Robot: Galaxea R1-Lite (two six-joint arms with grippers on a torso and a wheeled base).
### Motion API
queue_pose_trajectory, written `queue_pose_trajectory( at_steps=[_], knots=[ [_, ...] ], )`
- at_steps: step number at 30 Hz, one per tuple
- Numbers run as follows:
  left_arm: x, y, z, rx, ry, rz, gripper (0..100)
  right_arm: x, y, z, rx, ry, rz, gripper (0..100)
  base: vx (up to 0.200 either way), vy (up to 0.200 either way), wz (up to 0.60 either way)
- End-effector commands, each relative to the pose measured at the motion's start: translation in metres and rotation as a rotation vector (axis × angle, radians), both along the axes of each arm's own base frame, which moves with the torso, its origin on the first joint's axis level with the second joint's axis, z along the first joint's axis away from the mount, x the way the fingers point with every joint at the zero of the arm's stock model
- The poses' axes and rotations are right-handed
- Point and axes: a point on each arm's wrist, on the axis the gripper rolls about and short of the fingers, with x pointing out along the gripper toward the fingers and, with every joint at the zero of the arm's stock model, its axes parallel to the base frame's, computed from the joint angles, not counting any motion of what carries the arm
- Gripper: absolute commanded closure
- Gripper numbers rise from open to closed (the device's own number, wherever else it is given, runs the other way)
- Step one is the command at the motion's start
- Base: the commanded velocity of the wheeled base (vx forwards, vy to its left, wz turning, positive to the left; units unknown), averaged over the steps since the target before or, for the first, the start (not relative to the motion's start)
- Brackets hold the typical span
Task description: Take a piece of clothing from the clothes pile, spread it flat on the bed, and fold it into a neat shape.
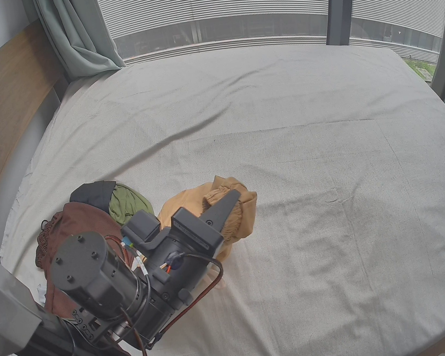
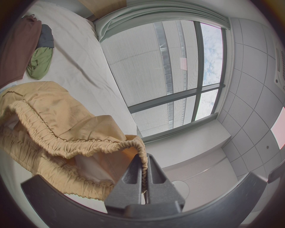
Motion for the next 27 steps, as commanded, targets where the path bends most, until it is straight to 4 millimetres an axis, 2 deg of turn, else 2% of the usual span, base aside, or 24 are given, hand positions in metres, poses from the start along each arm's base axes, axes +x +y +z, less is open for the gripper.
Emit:
queue_pose_trajectory(
  at_steps=[1,10,16,24,27],
  knots=[
    [0.0,-0.012,-0.005,0.004,0.005,-0.028,100,0.001,0.0,-0.005,0.0,0.008,0.0,0,0.0,0.0,0.0],
    [0.005,-0.043,-0.014,0.003,0.003,-0.078,100,0.001,0.0,-0.005,-0.002,0.008,0.0,0,0.0,0.0,0.0],
    [0.01,-0.066,-0.03,0.02,0.014,-0.127,100,0.001,0.0,-0.005,-0.002,0.008,0.0,0,0.0,0.0,0.0],
    [0.006,-0.091,-0.024,-0.013,-0.021,-0.21,100,0.001,0.0,-0.005,-0.002,0.008,0.0,0,0.0,0.0,0.0],
    [0.001,-0.108,-0.025,-0.03,-0.035,-0.245,100,0.001,0.0,-0.005,-0.002,0.008,0.0,0,0.0,0.0,0.0]
  ],
)
